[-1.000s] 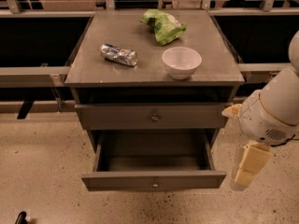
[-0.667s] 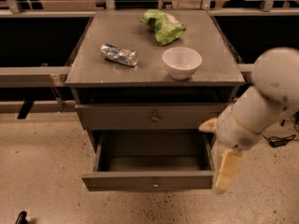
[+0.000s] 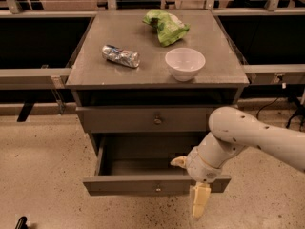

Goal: Close middle drawer

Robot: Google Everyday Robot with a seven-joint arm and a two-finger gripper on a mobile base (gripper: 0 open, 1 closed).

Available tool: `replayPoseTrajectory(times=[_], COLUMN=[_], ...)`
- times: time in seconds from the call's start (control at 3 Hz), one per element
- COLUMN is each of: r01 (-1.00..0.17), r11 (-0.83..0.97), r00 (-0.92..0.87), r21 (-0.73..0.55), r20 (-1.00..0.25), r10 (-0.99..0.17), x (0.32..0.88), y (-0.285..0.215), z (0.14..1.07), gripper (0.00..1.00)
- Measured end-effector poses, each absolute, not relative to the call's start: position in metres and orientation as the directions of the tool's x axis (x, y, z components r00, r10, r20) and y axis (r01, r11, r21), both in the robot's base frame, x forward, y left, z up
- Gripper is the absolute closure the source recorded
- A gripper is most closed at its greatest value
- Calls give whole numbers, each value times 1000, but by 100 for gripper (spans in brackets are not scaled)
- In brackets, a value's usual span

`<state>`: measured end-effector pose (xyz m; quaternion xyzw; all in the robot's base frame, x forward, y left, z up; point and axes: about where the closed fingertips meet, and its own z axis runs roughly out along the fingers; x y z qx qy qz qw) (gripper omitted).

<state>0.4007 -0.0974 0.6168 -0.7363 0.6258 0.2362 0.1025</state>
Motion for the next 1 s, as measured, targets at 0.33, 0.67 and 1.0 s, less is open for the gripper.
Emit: replayPoseTrajectory(times=[0.33,0.67,1.0], r01=[-969,-971,-985], r11=[-209,-181,-124], r00=[121,89,61], r21=[133,158,120], r20=[-484,-463,-426], r10=[-867,-882,-903], x=[402,408,402], y=[-95,-96,-106], z=[612,600,579], gripper=[0,0,0])
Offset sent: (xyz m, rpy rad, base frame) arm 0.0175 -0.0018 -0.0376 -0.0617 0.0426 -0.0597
